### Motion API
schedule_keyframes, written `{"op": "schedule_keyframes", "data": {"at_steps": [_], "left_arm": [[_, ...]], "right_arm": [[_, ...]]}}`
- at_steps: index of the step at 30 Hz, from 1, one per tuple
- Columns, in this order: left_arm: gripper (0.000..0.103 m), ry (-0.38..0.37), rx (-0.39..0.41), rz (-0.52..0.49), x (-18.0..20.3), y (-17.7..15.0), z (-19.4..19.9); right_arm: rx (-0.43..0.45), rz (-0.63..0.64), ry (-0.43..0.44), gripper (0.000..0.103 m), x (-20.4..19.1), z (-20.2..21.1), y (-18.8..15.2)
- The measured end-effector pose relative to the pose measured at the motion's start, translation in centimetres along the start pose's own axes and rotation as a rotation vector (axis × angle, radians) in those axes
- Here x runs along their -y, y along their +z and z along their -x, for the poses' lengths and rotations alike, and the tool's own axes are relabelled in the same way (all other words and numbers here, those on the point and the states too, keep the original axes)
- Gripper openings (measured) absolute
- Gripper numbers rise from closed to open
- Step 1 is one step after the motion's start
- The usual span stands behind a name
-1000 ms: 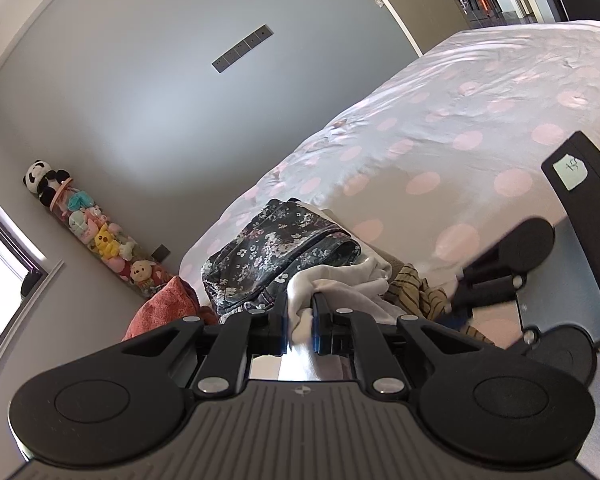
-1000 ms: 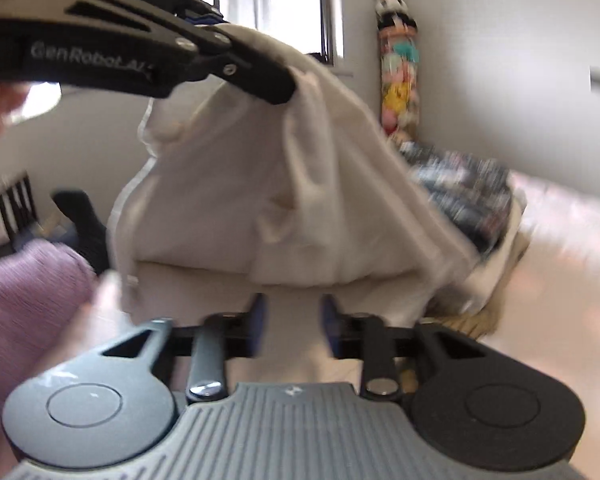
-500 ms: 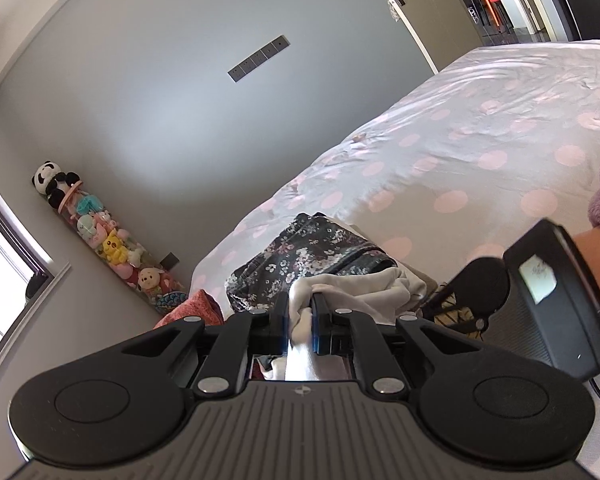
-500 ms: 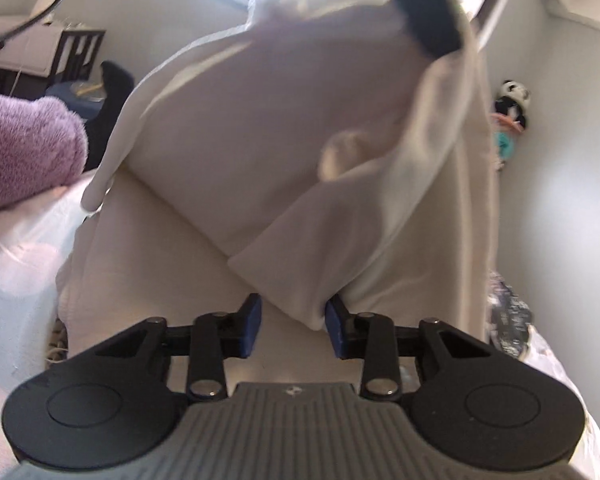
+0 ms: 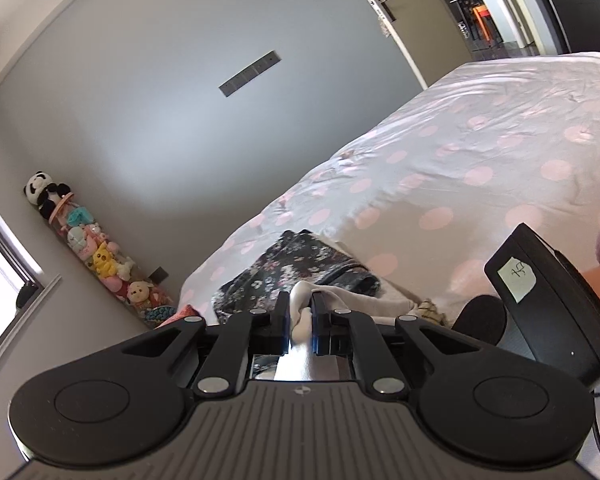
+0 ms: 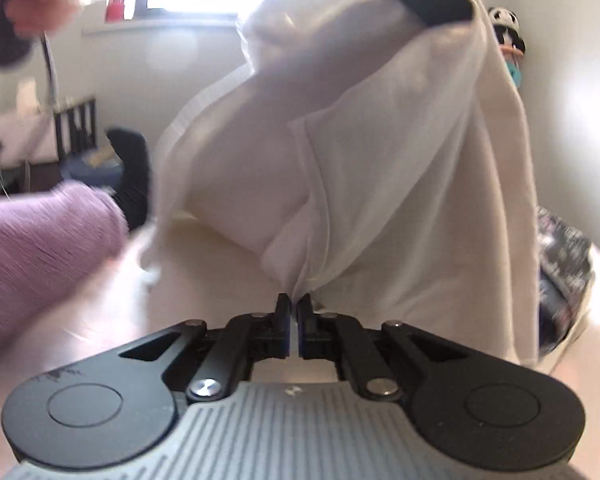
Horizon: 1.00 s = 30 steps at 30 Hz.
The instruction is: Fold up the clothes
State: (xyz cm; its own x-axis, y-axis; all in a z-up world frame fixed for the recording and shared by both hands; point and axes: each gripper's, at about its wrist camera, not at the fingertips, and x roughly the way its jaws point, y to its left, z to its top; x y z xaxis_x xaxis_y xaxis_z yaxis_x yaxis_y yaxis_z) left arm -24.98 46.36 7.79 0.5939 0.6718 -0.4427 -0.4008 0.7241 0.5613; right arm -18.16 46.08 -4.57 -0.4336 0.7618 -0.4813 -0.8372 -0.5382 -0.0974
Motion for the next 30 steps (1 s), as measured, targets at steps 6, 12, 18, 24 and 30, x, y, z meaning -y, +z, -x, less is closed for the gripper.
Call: {"op": "schedule_keyframes", "data": {"at_steps": [6,12,18,24,30], "left_arm": [[0.008,-0.059,-0.013,0.049,2.9,-1.7,1.7],[0.008,-0.068,-0.017,0.164,5.6,-3.9,2.8],[0.007,-0.031,-0.002,0.277,5.9,-5.0,3.4],[0.007,-0.007,0.011,0.35,5.6,-5.6,4.1],[0.007,0.005,0.03,0.406,5.6,-5.9,4.5]], "right_arm": [[-0.073,-0.138,0.015,0.01,-0.4,0.8,-2.5],[-0.069,-0.177,-0.054,0.019,0.8,5.8,-5.2],[-0.085,0.075,-0.235,0.046,2.8,9.7,-5.0],[-0.118,0.438,-0.283,0.055,2.6,8.3,-4.7],[-0.084,0.643,-0.292,0.059,1.3,6.6,-4.6]]}}
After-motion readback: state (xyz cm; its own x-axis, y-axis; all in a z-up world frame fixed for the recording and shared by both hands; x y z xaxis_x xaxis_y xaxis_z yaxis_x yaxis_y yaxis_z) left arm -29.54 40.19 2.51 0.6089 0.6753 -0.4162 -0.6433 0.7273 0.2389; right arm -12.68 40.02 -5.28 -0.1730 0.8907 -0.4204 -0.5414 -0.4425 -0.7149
